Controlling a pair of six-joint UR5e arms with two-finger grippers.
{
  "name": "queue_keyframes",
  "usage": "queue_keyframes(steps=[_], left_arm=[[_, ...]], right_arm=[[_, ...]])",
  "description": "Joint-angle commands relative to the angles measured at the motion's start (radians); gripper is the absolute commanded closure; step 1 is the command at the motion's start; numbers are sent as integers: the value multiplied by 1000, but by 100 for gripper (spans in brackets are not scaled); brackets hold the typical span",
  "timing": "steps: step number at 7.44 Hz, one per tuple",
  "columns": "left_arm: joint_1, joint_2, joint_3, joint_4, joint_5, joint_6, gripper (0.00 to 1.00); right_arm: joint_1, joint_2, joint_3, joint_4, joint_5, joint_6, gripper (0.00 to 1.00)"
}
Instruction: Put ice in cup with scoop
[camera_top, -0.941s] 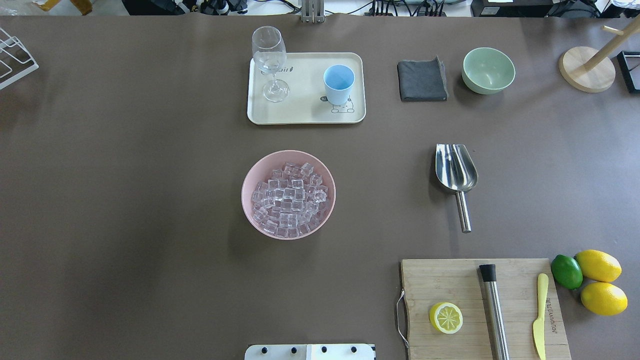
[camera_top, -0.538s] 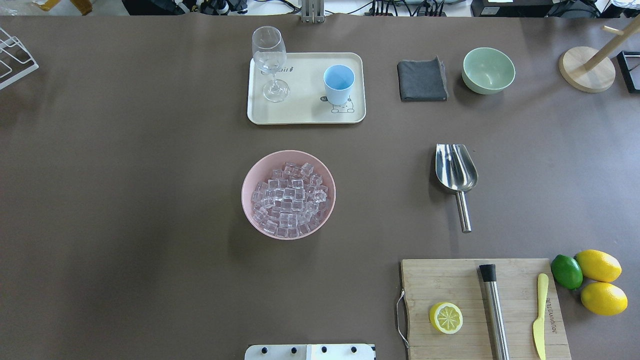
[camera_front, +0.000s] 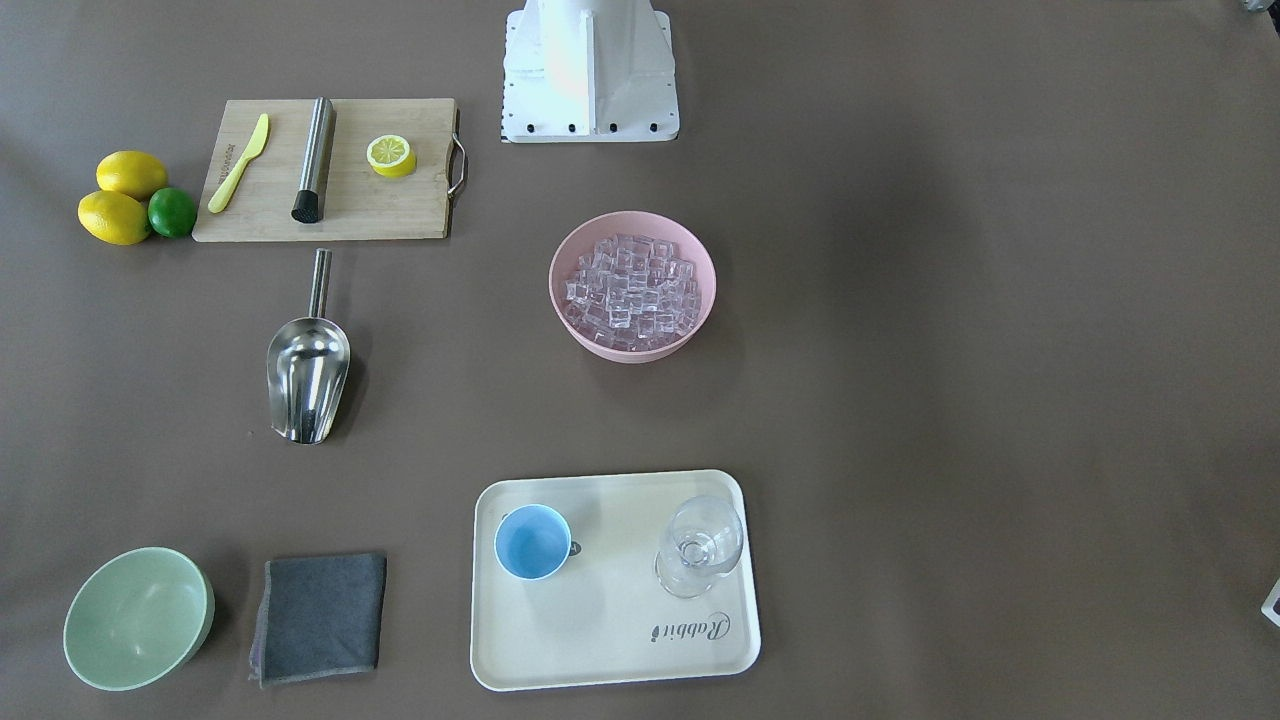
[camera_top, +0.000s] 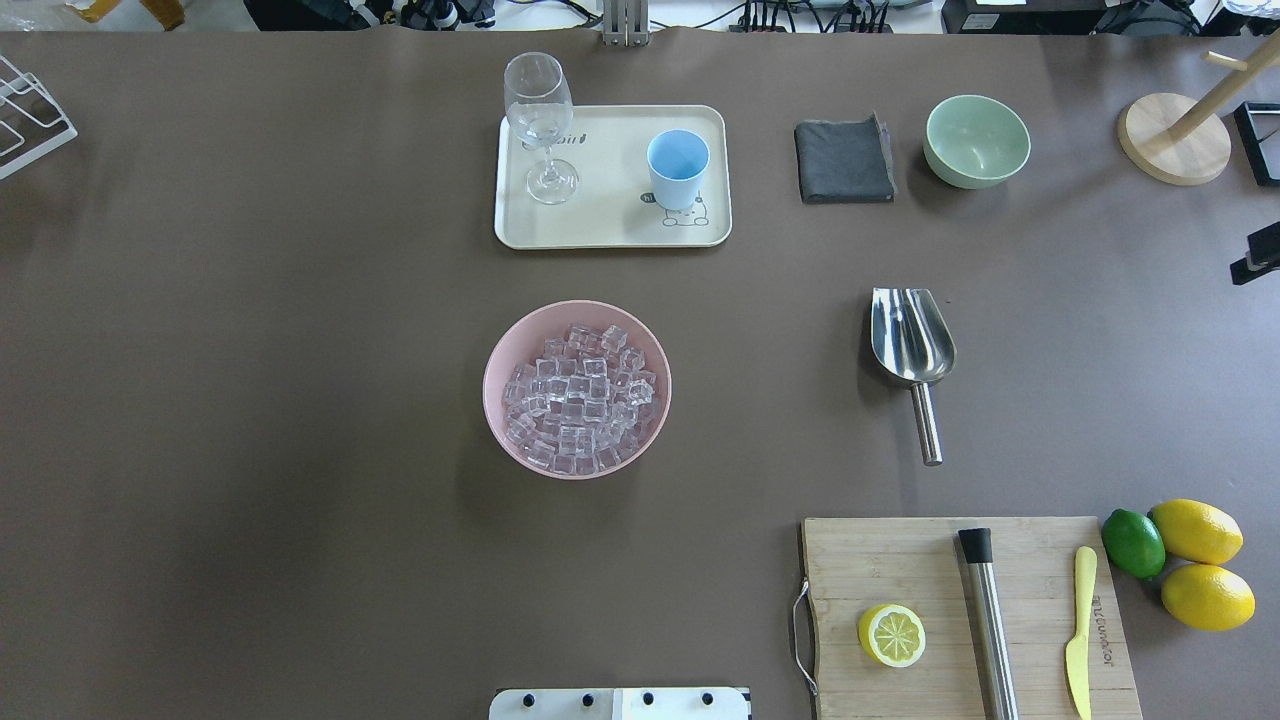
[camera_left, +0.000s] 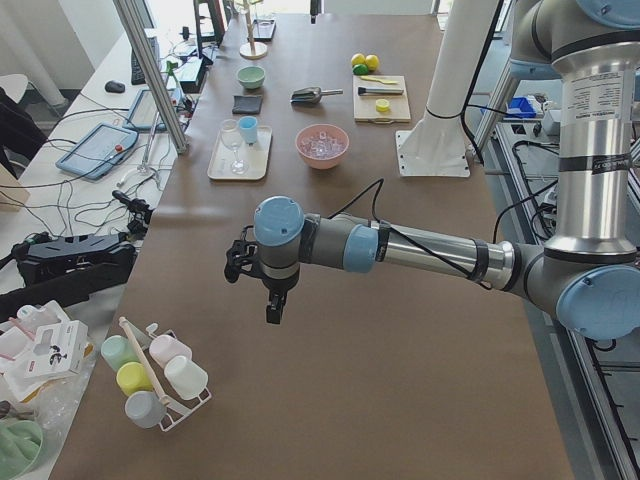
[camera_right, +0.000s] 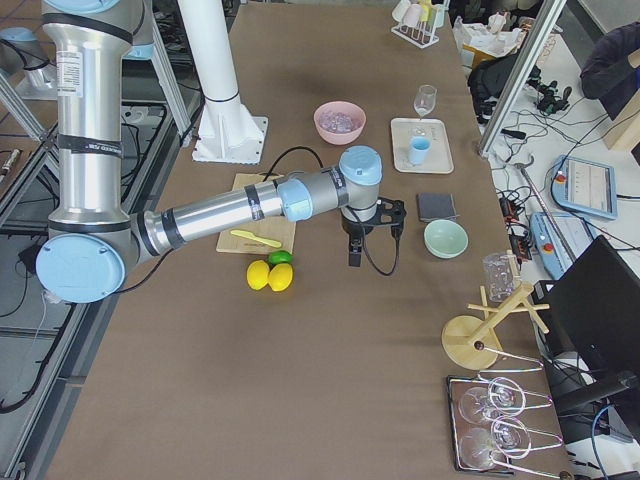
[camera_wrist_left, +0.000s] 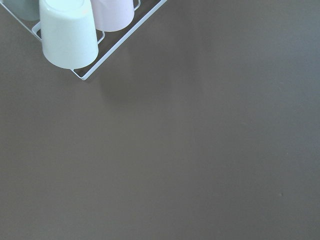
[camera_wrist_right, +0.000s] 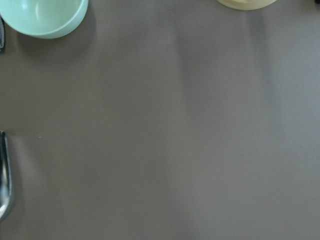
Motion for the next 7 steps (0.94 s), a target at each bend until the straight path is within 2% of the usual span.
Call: queue_keyframes(steps=[1, 2, 5, 7], left_arm=[[96, -70, -6, -44, -126, 7, 2], [164, -107, -8, -133, -123, 6, 2], [325, -164, -10, -415, -123, 7, 2], [450, -208, -2, -509, -114, 15, 2]], right_arm=[[-184, 52, 61, 1, -13, 162, 0], [-261, 110, 56, 0, -68, 280, 1], [-412, 158, 67, 7, -125, 468, 1], [-531, 156, 62, 72, -223, 586, 1]])
